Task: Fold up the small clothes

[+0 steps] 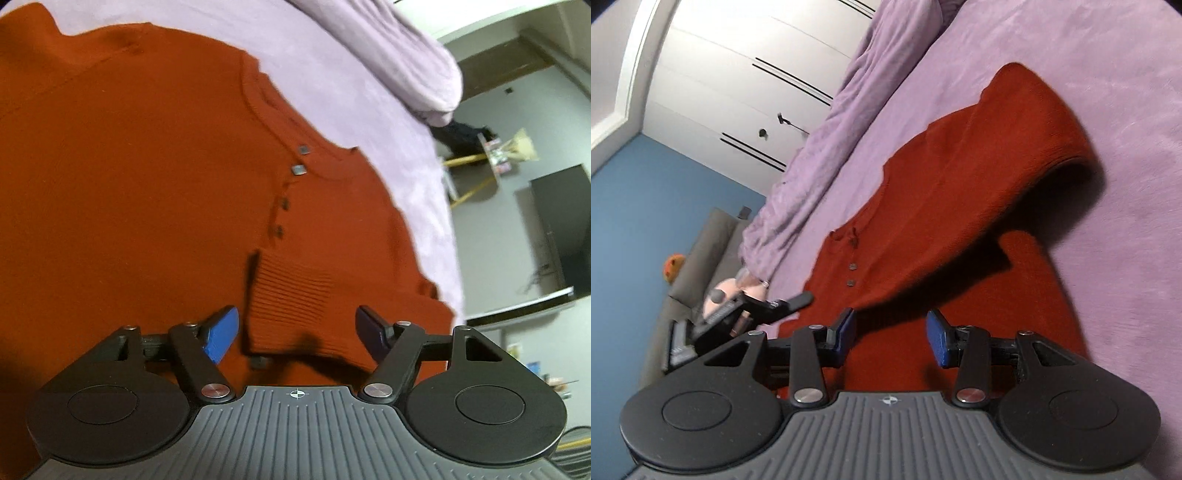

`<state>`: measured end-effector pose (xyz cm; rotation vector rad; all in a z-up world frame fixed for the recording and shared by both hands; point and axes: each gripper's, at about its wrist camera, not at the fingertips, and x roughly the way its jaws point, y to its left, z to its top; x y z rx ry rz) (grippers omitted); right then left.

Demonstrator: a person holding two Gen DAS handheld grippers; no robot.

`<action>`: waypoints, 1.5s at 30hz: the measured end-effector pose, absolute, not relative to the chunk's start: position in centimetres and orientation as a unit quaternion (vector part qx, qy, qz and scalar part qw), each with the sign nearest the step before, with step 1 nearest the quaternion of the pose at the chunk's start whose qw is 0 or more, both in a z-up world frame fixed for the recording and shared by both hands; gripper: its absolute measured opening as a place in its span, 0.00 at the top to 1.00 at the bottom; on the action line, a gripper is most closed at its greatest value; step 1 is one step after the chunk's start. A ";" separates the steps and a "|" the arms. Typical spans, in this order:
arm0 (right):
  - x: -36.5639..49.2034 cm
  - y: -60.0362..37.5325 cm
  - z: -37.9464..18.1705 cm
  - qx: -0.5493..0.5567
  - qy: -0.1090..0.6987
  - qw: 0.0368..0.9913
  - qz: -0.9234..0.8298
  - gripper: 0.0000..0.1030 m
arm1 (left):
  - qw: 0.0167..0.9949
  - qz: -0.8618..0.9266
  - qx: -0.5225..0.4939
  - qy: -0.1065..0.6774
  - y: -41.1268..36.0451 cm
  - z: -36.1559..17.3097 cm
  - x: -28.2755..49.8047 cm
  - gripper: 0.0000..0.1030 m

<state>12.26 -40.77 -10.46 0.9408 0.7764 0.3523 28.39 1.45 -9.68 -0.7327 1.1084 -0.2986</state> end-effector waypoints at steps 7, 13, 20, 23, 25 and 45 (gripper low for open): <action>12.0 -41.9 -11.6 0.450 0.373 0.797 0.149 0.60 | 0.763 -0.152 -0.359 0.515 1.5 -10.7 29.6 0.33; 12.2 -41.9 -12.0 0.453 0.372 0.797 0.145 0.60 | 0.773 -0.140 -0.340 0.516 1.0 -10.9 30.1 0.68; 12.9 -41.3 -11.7 0.444 0.376 0.801 0.142 0.60 | 0.781 -0.144 -0.335 0.506 2.2 -10.6 29.8 0.94; 13.1 -41.4 -11.4 0.442 0.374 0.803 0.139 0.59 | 0.795 -0.162 -0.334 0.480 2.5 -8.6 30.2 0.95; 13.4 -41.6 -11.1 0.442 0.368 0.807 0.134 0.57 | 0.811 -0.166 -0.325 0.456 3.2 -6.7 30.6 0.95; 20.2 -41.3 -11.3 0.441 0.343 0.828 0.049 0.79 | 0.872 -0.031 -0.219 0.438 11.6 -6.8 31.3 0.95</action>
